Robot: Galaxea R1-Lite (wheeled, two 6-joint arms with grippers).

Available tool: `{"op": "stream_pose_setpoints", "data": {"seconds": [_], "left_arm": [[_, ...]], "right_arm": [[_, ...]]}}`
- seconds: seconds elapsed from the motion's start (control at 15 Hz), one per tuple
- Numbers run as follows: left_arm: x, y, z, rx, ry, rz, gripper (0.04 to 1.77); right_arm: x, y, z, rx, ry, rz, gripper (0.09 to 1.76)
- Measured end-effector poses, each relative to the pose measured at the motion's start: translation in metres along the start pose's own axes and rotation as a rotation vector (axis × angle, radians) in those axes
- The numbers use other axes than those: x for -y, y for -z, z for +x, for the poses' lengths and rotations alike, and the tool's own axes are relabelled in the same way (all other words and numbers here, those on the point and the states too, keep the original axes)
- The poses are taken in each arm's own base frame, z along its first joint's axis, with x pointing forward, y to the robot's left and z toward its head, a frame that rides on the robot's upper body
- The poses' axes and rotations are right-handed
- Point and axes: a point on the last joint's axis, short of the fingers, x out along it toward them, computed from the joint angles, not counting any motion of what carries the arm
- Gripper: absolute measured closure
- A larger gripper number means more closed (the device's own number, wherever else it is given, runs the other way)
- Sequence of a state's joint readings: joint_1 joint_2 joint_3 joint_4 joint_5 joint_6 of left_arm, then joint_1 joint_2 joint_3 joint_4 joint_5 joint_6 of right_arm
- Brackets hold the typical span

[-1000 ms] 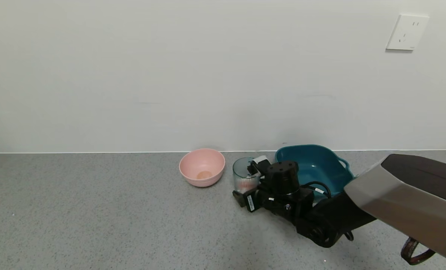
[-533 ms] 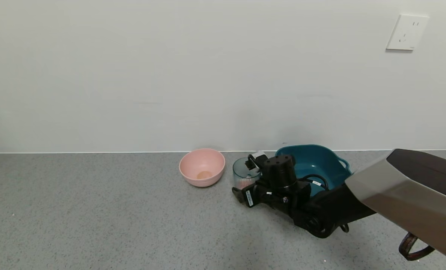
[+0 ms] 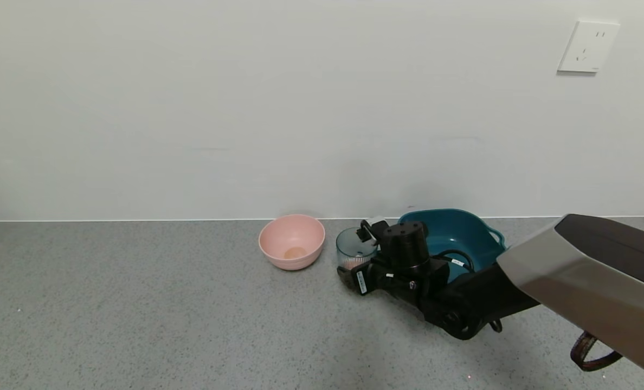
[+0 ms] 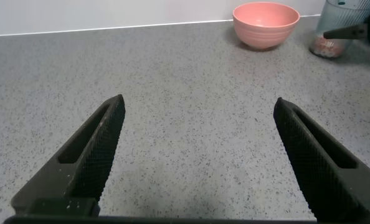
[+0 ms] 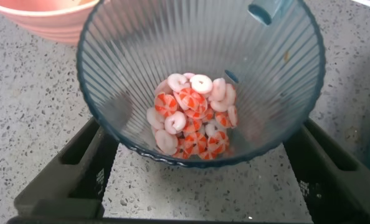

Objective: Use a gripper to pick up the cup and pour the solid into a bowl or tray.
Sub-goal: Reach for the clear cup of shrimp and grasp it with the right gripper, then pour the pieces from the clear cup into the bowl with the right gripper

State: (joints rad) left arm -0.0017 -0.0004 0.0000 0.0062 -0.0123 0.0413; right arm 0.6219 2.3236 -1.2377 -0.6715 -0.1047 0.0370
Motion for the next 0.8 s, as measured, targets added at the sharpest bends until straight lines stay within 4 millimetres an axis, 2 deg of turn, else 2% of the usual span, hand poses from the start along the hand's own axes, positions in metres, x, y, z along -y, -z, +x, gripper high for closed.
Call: {"op": "stream_pose_setpoints", "data": {"seconds": [0.07, 0.2, 0.8], "left_arm": [[0.0, 0.0, 0.0, 0.0, 0.0, 0.0, 0.09], [0.0, 0.0, 0.0, 0.0, 0.0, 0.0, 0.09], [0.0, 0.0, 0.0, 0.0, 0.0, 0.0, 0.09]], "right_arm": [[0.0, 0.0006, -0.0001, -0.002, -0.002, 0.0, 0.38], [0.0006, -0.0002, 0.0001, 0.001, -0.001, 0.001, 0.51], [0.0026, 0.0013, -0.0009, -0.001, 0.007, 0.018, 0.53]]}}
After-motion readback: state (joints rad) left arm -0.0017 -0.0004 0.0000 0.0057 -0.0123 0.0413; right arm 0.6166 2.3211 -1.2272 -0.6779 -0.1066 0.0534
